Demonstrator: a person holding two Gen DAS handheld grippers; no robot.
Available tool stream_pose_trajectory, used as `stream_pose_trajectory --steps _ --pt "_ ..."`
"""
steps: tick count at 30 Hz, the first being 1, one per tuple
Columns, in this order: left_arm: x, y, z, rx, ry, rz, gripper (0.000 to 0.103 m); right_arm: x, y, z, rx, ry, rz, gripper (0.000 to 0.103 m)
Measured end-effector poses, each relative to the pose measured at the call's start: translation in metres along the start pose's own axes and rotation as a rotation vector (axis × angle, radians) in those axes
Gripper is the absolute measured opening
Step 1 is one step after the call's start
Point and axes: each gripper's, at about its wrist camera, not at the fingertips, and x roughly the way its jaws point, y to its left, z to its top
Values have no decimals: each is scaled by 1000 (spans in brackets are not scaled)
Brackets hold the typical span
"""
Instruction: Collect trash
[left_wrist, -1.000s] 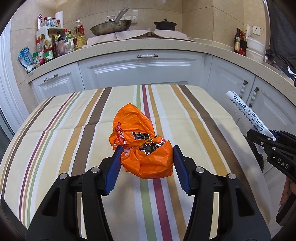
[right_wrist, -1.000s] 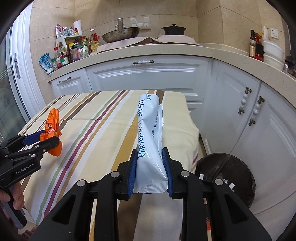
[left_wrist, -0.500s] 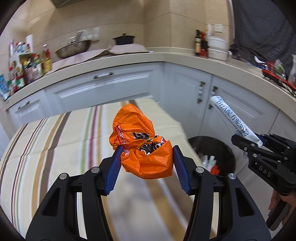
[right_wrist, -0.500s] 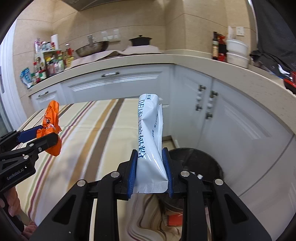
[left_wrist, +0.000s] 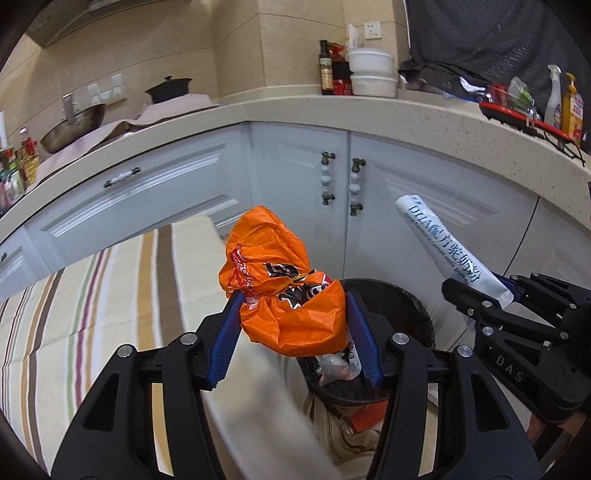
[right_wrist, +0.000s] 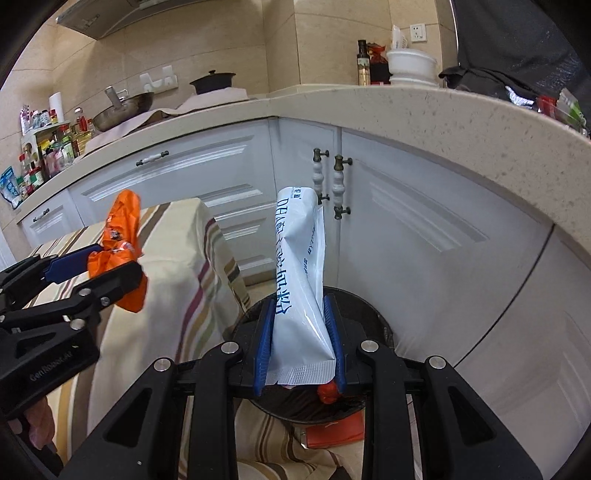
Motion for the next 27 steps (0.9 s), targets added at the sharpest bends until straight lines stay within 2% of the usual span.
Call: stream_pose_trajectory --steps 1,2,3,7,9,13,27 --pt "9 -5 3 8 -1 7 64 5 -3 0 1 -4 -10 39" --pt "16 -8 4 14 -5 20 67 9 -5 1 6 -16 -25 58" --pt "21 -11 6 19 -8 29 69 13 -9 1 17 -41 -43 63" --pt "31 -15 9 22 8 32 72 18 -15 -1 38 -42 -51 64" --pt "28 -14 7 20 7 32 76 14 -15 -3 38 -49 -55 64" --pt "16 -6 3 2 5 35 77 3 -16 -5 44 -60 -71 67" --pt "-58 38 -21 -77 -63 75 85 -66 9 -7 48 -143 -58 80"
